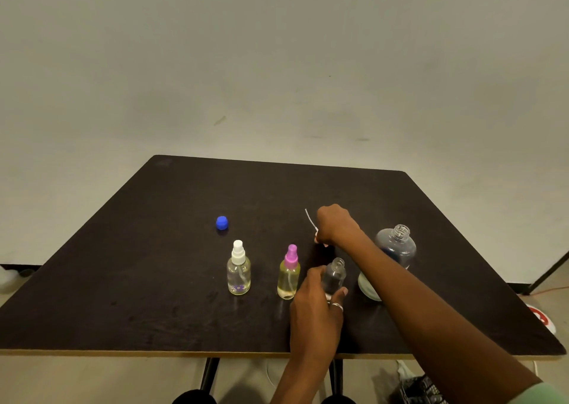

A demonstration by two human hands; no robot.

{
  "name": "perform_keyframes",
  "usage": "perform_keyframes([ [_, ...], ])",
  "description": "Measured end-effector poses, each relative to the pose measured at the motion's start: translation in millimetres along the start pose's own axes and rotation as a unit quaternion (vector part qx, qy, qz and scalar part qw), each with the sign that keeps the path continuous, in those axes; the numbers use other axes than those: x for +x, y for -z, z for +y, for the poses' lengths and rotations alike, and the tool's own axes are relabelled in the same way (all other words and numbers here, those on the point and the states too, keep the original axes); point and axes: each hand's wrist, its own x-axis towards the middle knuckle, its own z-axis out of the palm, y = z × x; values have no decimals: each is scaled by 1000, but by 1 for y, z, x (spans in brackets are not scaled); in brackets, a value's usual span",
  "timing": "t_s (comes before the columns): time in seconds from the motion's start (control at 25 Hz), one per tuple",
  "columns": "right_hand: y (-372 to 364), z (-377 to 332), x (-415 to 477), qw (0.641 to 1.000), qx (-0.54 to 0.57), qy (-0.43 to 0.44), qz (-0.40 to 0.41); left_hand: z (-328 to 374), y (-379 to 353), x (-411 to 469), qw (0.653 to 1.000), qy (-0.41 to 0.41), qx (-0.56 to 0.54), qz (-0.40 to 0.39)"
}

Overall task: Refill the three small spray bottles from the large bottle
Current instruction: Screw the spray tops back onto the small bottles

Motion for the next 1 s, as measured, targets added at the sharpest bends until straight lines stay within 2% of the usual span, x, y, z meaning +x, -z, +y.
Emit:
perform_keyframes([
  [0.16,11,-10,-15,999,-16,31,12,-2,1,-1,1000,-20,-2,6],
  [0.4,69,-7,-72,993,-4,84,88,-5,3,-1,998,-55,-7,20],
  [0.6,117,11,-135,981,28,136,133,-4,2,1,1000,-23,-19,6],
  [0.8,148,19,-169,977,62,161,128,-6,2,1,999,-21,-24,-4],
  [1.0,145,20,-174,978,51,171,104,-7,1,2,999,-24,-22,-4],
])
